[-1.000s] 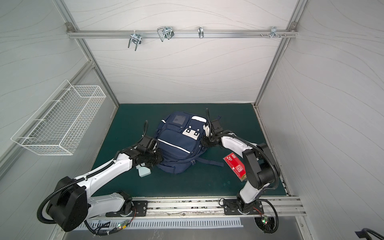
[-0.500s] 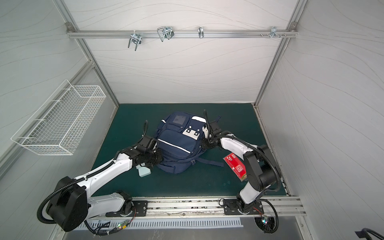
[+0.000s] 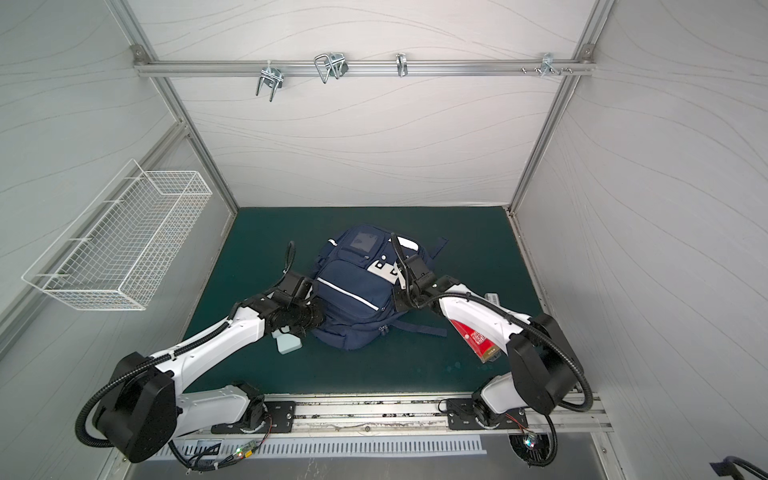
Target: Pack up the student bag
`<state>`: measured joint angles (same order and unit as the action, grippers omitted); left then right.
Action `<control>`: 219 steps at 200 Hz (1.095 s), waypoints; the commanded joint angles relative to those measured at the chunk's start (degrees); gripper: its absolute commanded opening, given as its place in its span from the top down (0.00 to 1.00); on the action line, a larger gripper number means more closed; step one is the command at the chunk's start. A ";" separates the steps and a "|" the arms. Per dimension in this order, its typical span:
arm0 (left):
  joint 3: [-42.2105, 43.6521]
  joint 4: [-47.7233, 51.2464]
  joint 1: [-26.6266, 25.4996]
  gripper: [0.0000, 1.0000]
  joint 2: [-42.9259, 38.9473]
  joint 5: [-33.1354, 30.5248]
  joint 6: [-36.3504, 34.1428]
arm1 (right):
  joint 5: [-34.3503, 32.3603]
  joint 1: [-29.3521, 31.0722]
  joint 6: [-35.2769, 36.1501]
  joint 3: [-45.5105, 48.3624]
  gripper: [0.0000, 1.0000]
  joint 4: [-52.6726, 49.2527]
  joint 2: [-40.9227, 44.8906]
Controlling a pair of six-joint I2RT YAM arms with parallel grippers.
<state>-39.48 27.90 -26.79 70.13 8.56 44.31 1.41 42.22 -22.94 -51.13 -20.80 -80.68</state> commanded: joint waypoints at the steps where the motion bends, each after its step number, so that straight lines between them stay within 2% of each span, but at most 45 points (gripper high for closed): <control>1: 1.18 -8.02 0.09 1.00 -0.64 1.47 3.05 | 2.81 5.10 -9.07 3.03 1.00 2.91 2.95; 26: 3.42 -11.73 0.09 1.00 -2.24 2.79 5.89 | 0.98 10.53 -13.68 4.51 1.00 5.26 3.30; 55: 3.39 -11.65 0.14 1.00 -3.46 3.86 7.28 | -1.88 13.96 -14.50 3.48 1.00 3.12 2.11; 73: 1.51 -8.20 0.11 0.64 -4.60 2.92 5.96 | -3.06 14.68 -15.09 4.15 1.00 2.57 3.08; 81: 0.23 -5.55 0.06 0.53 -5.40 1.61 5.28 | -3.87 14.79 -15.48 4.90 1.00 2.32 4.02; 96: -2.36 -1.09 0.13 0.42 -7.03 -1.25 4.09 | -5.85 14.82 -15.86 5.83 1.00 1.56 6.34; 115: -4.63 1.24 0.09 0.37 -7.77 -2.88 3.64 | -7.09 14.74 -16.30 6.47 1.00 1.33 8.20; 119: -5.24 1.66 0.15 0.31 -7.59 -3.00 3.57 | -7.13 14.69 -16.23 6.35 1.00 1.32 8.34; 125: -5.98 2.48 0.07 0.28 -7.11 -3.24 3.34 | -7.14 14.70 -16.17 6.31 1.00 1.30 8.35; 154: -6.15 1.22 -0.02 0.26 -4.69 -0.99 3.93 | -6.77 14.81 -16.00 7.06 1.00 2.98 8.63; 189: -3.79 -6.91 -0.02 0.38 0.32 5.00 6.70 | -6.68 15.11 -16.80 8.18 1.00 4.80 9.58; 219: -5.01 -9.46 -0.02 0.39 2.16 6.16 8.41 | -6.72 15.33 -16.90 8.24 1.00 4.88 9.65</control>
<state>-43.22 23.18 -26.65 71.72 12.67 50.70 -5.63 56.62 -38.59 -43.16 -17.21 -72.66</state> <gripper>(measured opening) 0.609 0.070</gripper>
